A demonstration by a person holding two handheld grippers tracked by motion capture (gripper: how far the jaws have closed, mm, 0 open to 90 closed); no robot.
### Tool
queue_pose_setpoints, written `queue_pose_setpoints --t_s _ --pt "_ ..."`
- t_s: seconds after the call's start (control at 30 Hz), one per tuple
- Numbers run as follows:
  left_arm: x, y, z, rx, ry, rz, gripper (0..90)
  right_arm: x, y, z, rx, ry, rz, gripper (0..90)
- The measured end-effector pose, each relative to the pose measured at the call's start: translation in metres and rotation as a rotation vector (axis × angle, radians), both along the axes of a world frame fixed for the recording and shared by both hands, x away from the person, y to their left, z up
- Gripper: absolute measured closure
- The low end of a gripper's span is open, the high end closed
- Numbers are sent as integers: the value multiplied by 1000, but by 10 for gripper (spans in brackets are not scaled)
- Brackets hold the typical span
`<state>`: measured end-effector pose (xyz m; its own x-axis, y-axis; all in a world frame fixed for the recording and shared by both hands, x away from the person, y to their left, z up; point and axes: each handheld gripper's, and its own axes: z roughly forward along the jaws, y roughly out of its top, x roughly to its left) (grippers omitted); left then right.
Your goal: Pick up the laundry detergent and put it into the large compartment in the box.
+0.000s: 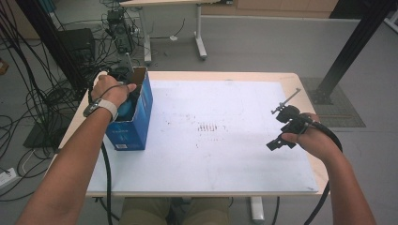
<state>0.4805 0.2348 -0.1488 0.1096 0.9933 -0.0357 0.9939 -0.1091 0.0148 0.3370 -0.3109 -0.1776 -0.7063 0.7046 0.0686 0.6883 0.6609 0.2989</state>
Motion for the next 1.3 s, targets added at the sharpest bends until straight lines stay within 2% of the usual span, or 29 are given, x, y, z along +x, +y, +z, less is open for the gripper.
queue_pose_setpoints --t_s 1.3 --pt "2 -1 0 4 12 -5 374 0 0 1 1 -3 -2 92"
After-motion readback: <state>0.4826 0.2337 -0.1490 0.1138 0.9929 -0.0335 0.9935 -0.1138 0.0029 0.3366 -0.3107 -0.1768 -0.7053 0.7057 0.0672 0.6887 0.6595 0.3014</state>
